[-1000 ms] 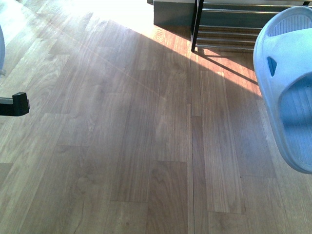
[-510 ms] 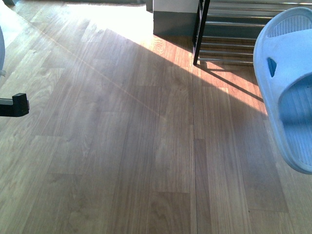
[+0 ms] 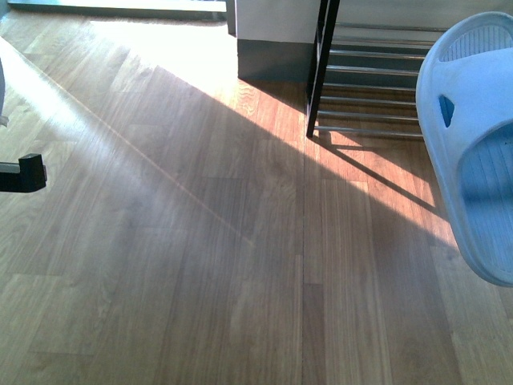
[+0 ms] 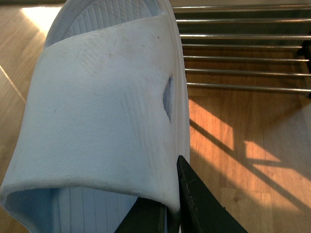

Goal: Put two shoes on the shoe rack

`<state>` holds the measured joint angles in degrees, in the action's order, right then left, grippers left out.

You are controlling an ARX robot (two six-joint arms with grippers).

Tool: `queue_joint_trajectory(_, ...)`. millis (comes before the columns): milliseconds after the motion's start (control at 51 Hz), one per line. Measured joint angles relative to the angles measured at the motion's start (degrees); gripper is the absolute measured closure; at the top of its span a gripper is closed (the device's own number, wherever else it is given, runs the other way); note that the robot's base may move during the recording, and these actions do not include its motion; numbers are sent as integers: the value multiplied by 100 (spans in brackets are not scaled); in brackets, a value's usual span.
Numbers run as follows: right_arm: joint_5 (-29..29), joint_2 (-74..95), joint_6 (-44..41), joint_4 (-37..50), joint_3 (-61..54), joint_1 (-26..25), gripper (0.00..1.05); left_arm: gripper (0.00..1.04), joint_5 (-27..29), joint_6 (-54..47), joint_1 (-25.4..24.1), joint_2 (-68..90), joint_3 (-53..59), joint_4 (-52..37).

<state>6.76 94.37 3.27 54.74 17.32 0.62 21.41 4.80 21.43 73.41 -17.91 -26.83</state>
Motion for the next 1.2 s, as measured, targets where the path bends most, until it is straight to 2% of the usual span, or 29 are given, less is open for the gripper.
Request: queue_joint_trajectory(1196,-7,9,2,-2,2,-26,103,103,-11,-9,17,0,11,11)
